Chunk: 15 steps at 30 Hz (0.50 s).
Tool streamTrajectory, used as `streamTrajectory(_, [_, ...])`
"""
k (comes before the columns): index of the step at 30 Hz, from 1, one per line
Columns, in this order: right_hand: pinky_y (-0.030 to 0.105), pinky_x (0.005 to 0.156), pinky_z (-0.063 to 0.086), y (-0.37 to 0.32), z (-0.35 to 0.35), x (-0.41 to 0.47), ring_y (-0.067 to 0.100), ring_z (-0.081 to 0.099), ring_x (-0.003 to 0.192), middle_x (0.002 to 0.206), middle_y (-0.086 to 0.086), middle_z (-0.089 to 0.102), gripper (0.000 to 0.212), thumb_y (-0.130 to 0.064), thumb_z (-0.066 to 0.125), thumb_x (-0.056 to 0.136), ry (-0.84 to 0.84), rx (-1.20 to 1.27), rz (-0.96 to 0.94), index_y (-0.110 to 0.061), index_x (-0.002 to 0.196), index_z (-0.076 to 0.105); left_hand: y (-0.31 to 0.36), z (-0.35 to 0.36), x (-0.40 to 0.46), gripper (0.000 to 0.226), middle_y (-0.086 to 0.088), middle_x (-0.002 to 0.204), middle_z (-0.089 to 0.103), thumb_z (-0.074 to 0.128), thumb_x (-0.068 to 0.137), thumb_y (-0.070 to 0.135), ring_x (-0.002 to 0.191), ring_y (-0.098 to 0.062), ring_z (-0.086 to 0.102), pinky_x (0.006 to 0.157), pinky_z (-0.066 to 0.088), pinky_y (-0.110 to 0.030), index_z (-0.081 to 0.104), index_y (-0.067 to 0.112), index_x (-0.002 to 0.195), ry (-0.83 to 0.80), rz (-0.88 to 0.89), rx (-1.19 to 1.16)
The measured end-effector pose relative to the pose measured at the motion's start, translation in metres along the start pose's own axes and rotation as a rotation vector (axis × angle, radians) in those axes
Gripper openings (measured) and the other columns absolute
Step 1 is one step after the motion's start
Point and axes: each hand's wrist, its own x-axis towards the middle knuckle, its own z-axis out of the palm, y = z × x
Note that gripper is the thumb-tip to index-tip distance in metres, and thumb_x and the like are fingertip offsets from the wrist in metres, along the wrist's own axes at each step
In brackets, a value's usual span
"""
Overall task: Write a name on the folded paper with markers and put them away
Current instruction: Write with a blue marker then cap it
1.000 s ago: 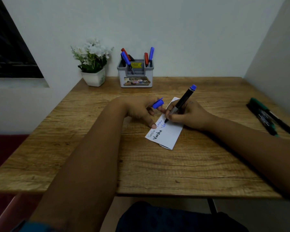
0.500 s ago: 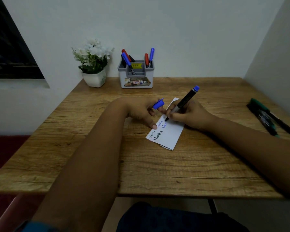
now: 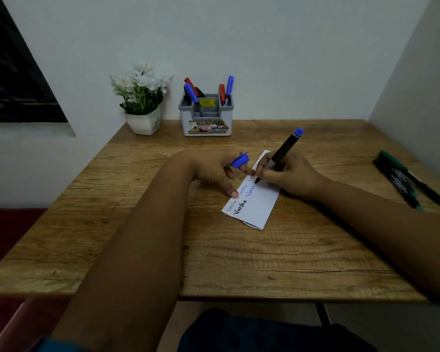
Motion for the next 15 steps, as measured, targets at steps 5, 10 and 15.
streamTrajectory(5, [0.034, 0.076, 0.053, -0.0019, 0.0008, 0.0012, 0.016, 0.067, 0.086, 0.085, 0.005, 0.073, 0.006, -0.006, 0.07, 0.082, -0.029, -0.038, 0.009, -0.011, 0.082, 0.074, -0.0003, -0.0008, -0.0008, 0.076, 0.009, 0.11, 0.052, 0.081, 0.074, 0.02, 0.109, -0.009, 0.05, 0.083, 0.04, -0.02, 0.037, 0.025, 0.136, -0.006, -0.006, 0.01])
streamTrajectory(10, [0.034, 0.073, 0.052, -0.0025, 0.001, 0.0007, 0.019, 0.066, 0.083, 0.082, 0.006, 0.072, 0.006, -0.006, 0.07, 0.082, -0.015, -0.054, -0.009, -0.011, 0.082, 0.072, 0.0003, -0.0014, -0.0012, 0.078, 0.011, 0.104, 0.05, 0.079, 0.076, 0.018, 0.094, -0.001, 0.049, 0.073, 0.038, -0.017, 0.034, 0.024, 0.139, -0.005, -0.012, 0.002])
streamTrajectory(15, [0.028, 0.06, 0.047, 0.0015, 0.0025, 0.004, 0.012, 0.057, 0.063, 0.072, 0.008, 0.064, 0.015, -0.003, 0.063, 0.087, 0.053, 0.132, 0.055, -0.008, 0.073, 0.064, 0.0005, -0.0003, -0.0015, 0.077, 0.027, 0.105, 0.052, 0.08, 0.075, 0.016, 0.104, -0.008, 0.05, 0.08, 0.04, -0.02, 0.036, 0.023, 0.137, -0.016, 0.026, -0.019])
